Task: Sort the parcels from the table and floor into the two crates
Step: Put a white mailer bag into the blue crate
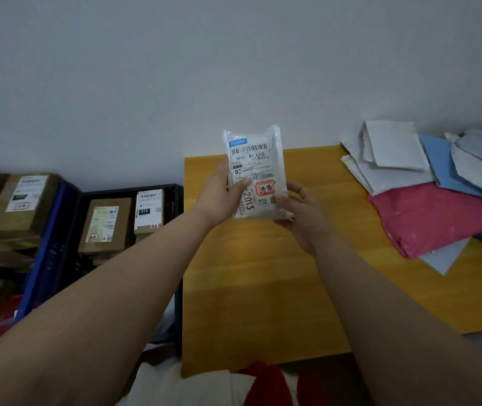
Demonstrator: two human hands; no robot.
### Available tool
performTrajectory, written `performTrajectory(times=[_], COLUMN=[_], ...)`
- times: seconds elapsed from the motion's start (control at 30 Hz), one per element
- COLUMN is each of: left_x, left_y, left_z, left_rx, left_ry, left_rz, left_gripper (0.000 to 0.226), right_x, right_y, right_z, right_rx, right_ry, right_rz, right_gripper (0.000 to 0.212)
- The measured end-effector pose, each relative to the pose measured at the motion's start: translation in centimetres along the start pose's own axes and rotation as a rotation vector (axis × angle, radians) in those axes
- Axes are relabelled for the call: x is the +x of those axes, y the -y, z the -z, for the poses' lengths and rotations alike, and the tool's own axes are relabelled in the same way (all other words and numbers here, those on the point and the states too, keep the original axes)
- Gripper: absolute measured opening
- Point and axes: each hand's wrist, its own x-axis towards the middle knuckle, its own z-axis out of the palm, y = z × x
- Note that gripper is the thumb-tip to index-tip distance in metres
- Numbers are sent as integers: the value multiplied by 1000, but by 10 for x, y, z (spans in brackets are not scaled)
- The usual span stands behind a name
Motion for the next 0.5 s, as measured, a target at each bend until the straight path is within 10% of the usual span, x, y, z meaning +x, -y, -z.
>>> performTrajectory(times=[0.5], left_x=[-49], left_y=[68], left_z=[74], left_rx=[56], left_ry=[-117], left_rz=[143], left_gripper=[53], right_x=[-1], right_y=[-61], right_z=[-84], right_rx=[-127], right_ry=[130], right_rz=[-109], right_gripper=[35])
